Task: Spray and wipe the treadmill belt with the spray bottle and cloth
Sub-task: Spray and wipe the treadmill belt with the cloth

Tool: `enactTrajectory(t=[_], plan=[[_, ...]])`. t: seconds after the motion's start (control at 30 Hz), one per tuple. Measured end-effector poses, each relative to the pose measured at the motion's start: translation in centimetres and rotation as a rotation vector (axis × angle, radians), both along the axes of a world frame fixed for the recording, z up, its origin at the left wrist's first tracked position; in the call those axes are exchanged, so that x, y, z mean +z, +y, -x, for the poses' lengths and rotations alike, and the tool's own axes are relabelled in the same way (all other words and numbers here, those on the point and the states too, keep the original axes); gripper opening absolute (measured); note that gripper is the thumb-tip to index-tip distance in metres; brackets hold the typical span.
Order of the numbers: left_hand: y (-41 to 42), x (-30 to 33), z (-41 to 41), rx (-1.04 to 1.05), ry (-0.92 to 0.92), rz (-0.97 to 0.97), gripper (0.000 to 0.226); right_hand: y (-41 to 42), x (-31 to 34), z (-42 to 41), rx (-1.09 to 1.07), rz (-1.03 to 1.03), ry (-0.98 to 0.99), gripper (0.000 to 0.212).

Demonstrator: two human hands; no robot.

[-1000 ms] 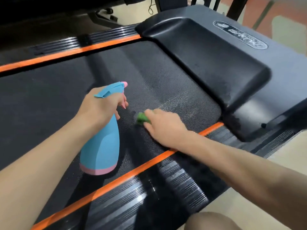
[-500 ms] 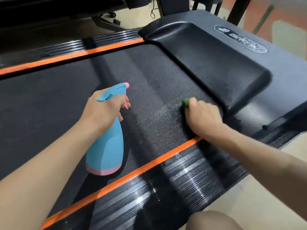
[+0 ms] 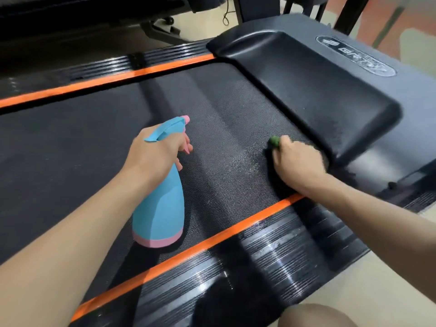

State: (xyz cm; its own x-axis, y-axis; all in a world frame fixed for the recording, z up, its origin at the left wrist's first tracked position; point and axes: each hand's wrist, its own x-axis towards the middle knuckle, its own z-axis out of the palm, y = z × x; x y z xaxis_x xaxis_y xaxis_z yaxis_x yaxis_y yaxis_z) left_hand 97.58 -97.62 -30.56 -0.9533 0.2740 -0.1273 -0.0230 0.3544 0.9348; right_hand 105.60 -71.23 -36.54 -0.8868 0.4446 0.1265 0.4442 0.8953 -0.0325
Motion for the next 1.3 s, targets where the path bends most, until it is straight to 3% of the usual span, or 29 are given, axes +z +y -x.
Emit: enactTrajectory(t=[0.07, 0.13, 0.2, 0.27, 0.37, 0.47, 0.6, 0.7, 0.8, 0.9, 0.97, 1.03, 1.17, 1.23, 1.3], plan=[[0.0, -0.1, 0.1, -0.004, 0.0, 0.001, 0.052, -4.9, 0.2, -1.1, 0.189, 0.085, -0.084, 0.026], [-0.1, -0.2, 0.1, 0.0, -0.003, -0.006, 0.056, -8.6, -0.1, -2.2, 0.44, 0.062, -0.1, 0.026], [-0.1, -0.2, 0.0, 0.0, 0.011, -0.014, 0.052, -7.7, -0.5, -1.3, 0.56, -0.019, -0.061, 0.028], [-0.1, -0.2, -0.1, 0.001, 0.034, -0.019, 0.045, -3.2, -0.7, 1.3, 0.437, -0.087, -0.051, 0.03], [-0.3, -0.3, -0.1, 0.008, 0.032, -0.026, 0.047, 3.9, -0.3, 4.9, 0.034, -0.119, -0.005, 0.029], [-0.3, -0.3, 0.0, 0.002, 0.012, -0.032, 0.054, 1.0, -0.5, 6.2, -0.008, -0.036, 0.064, 0.031], [0.0, -0.2, 0.2, 0.008, 0.002, -0.021, 0.052, -10.9, -0.9, 4.2, 0.391, 0.087, -0.097, 0.027], [-0.1, -0.3, -0.3, 0.004, 0.021, -0.023, 0.051, -12.4, -0.8, 3.2, 0.643, 0.071, -0.11, 0.029], [-0.4, -0.2, -0.5, -0.008, 0.028, -0.005, 0.051, -5.3, -0.7, 6.1, 0.51, -0.062, -0.074, 0.03], [-0.5, -0.3, -0.5, 0.011, 0.029, -0.027, 0.045, 3.5, -0.2, 8.8, 0.061, -0.088, -0.001, 0.033], [-0.5, -0.3, -0.5, 0.015, 0.023, -0.041, 0.036, 4.1, -0.4, 9.7, -0.062, -0.032, 0.063, 0.034], [-0.5, -0.4, -0.3, 0.012, 0.01, -0.044, 0.036, -0.4, -0.9, 10.1, 0.036, 0.04, 0.076, 0.03], [-0.7, -0.5, 0.1, 0.023, -0.001, -0.067, 0.034, -12.3, -1.7, 8.3, 0.511, 0.055, -0.099, 0.028], [-0.8, -0.5, 0.1, 0.028, 0.008, -0.073, 0.035, -12.2, -1.4, 8.2, 0.633, 0.04, -0.091, 0.033], [-0.8, -0.6, 0.3, 0.026, 0.011, -0.072, 0.033, -7.8, -1.3, 10.3, 0.586, -0.012, -0.09, 0.028]])
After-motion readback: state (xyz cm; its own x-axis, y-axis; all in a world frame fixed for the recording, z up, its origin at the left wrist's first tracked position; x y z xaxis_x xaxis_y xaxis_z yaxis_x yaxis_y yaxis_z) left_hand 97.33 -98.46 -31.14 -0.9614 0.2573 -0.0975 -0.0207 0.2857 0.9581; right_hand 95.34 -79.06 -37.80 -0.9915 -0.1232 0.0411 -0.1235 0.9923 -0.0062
